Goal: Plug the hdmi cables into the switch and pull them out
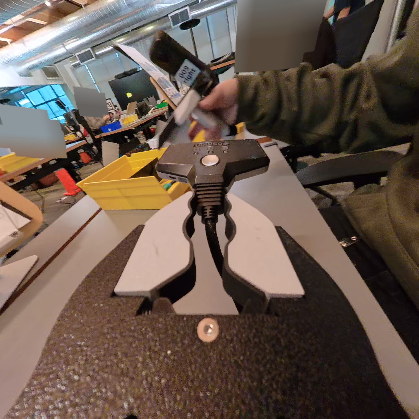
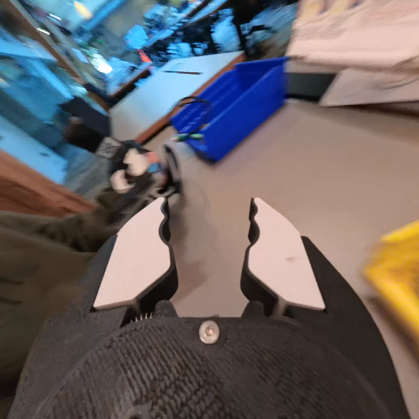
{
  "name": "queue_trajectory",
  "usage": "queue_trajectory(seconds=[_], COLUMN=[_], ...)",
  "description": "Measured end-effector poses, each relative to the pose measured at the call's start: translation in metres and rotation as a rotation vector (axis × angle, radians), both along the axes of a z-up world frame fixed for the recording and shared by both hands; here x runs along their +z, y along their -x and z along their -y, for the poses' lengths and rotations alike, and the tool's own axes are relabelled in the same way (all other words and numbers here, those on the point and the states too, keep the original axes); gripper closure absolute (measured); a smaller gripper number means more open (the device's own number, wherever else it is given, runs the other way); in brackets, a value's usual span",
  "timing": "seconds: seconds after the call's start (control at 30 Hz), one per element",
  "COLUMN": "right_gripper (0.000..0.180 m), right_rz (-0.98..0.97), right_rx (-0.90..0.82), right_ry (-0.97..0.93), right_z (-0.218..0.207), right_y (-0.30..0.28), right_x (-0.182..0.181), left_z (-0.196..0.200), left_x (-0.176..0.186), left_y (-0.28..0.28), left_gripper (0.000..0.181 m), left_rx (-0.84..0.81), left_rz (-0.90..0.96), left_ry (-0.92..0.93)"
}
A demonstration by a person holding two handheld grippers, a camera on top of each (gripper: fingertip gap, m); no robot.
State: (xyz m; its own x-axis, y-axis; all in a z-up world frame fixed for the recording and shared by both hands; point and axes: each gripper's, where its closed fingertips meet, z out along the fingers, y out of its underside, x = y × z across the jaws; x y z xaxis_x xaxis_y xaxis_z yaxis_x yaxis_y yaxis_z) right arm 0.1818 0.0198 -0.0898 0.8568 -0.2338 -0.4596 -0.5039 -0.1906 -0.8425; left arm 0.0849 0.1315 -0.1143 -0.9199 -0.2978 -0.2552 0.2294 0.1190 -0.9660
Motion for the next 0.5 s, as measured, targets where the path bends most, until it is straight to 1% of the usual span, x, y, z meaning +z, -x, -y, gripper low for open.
queue_trajectory(seconds=[0.03,0.1,0.17,0.23,0.27,0.33,0.43,0.5], right_gripper=[0.107,0.106,0.109,0.108,0.116,0.149,0.154,0.157], right_rz=[-0.057,-0.163,-0.245,-0.300,-0.319,-0.298,-0.269,-0.197], right_rx=[0.059,0.149,0.216,0.267,0.303,0.273,0.263,0.243], right_ry=[-0.057,-0.154,-0.180,-0.191,-0.208,-0.161,-0.123,-0.122], right_z=[-0.014,-0.038,-0.054,-0.067,-0.071,-0.076,-0.075,-0.071], right_y=[0.027,0.070,0.097,0.114,0.122,0.120,0.117,0.111], right_x=[0.001,0.003,-0.001,-0.003,0.001,-0.005,-0.006,0.000], left_z=[0.001,0.006,0.012,0.019,0.022,0.026,0.028,0.030], left_x=[0.001,0.003,0.006,0.008,0.008,0.009,0.009,0.013], left_y=[-0.001,0.001,0.004,0.008,0.010,0.011,0.009,0.007], left_gripper=[0.159,0.159,0.159,0.159,0.159,0.159,0.159,0.153], left_rx=[0.020,0.043,0.056,0.065,0.067,0.092,0.133,0.168], left_rz=[0.021,0.065,0.116,0.160,0.180,0.222,0.227,0.196], left_ry=[-0.017,-0.055,-0.094,-0.130,-0.152,-0.186,-0.224,-0.209])
